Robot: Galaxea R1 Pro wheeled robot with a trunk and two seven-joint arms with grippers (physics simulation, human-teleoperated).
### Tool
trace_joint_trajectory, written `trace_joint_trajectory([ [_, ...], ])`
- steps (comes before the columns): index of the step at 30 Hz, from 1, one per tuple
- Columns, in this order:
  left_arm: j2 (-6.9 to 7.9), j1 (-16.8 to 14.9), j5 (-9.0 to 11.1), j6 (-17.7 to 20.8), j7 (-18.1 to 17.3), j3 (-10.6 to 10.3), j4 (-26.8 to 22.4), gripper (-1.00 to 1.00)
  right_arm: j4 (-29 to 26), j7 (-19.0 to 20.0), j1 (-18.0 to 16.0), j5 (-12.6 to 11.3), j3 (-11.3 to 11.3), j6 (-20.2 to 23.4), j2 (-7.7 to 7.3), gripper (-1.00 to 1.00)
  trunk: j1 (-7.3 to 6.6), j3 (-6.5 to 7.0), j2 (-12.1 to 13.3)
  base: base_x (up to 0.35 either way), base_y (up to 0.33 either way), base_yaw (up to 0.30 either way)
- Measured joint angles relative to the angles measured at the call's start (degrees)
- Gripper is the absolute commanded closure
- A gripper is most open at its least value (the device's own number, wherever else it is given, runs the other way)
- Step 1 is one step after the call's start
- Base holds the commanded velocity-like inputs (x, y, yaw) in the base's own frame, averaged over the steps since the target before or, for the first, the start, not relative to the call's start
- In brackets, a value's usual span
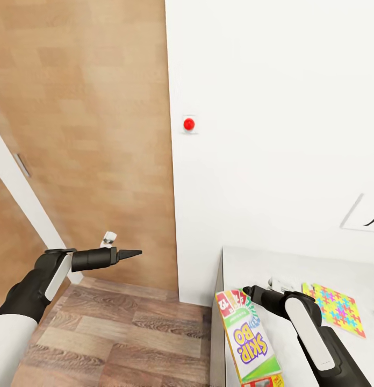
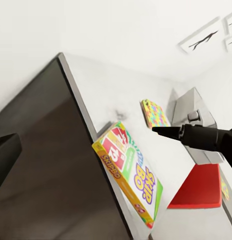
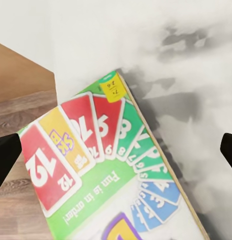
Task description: Put all the toys in the child's room - the three board games (two on the bed and one on the table), the two jigsaw puzzles on the table, and the tennis ball on the table - inside the toy box on the table in the child's room.
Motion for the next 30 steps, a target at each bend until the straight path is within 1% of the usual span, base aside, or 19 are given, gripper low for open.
trace_joint_trajectory([
  [11, -0.03, 0.00, -0.01, -0.02, 0.00, -0.06, 0.00, -1.00, 0.03, 0.35, 0.00, -0.47, -0.15, 0.07, -0.12, -1.00, 0.00, -1.03, 0.00, 0.000, 0.000, 0.000],
  [15, -0.14, 0.00, 0.00, -0.06, 0.00, -0.08, 0.00, -1.00, 0.04, 2.71, 0.00, -0.54, -0.22, 0.08, -0.18, -1.00, 0.00, -1.41, 0.00, 0.000, 0.000, 0.000],
  [16, -0.20, 0.00, -0.02, -0.07, 0.00, -0.07, 0.00, -1.00, 0.21, 4.37, 0.00, -0.54, -0.23, 0.07, -0.22, -1.00, 0.00, -1.50, 0.00, 0.000, 0.000, 0.000],
  [22, -0.34, 0.00, -0.03, -0.09, 0.00, -0.06, 0.00, -1.00, 2.28, 10.25, -0.36, -0.18, -0.68, 0.02, -0.37, -1.00, 0.00, -2.07, 0.00, 0.000, 0.000, 0.000],
  [26, -0.38, 0.00, -0.04, -0.09, 0.00, -0.06, 0.00, -1.00, 3.44, 11.99, -1.04, -0.06, -1.20, 0.05, -0.41, -1.00, 0.00, -2.44, 0.00, 0.000, 0.000, 0.000],
  [30, -0.38, 0.00, -0.08, -0.09, 0.00, -0.06, 0.00, -1.00, 3.94, 12.56, -1.31, -0.02, -1.43, 0.02, -0.45, -1.00, 0.00, -2.82, -0.01, 0.000, 0.000, 0.000],
])
